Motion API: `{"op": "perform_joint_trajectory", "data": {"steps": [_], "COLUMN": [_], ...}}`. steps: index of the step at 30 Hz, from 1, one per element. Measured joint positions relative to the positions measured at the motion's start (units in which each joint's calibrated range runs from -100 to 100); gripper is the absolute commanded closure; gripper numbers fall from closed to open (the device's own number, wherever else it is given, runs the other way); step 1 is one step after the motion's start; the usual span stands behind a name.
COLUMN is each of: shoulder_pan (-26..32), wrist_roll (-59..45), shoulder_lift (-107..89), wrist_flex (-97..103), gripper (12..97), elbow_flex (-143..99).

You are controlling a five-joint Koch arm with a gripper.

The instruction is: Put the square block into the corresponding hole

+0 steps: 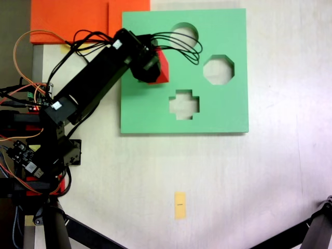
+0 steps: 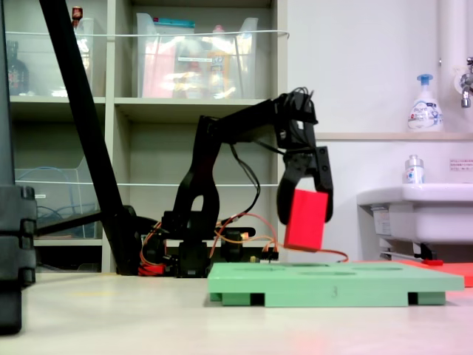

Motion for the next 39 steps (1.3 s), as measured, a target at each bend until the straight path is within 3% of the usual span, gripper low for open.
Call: {"op": "perform_joint_trajectory", "data": {"steps": [39], "shoulder_pan": [2.3], "wrist_roll": [3.9], "shoulder_lift": [11.6], "wrist_flex": [0.0], "gripper": [95.0], "elbow_flex": [0.0]}}
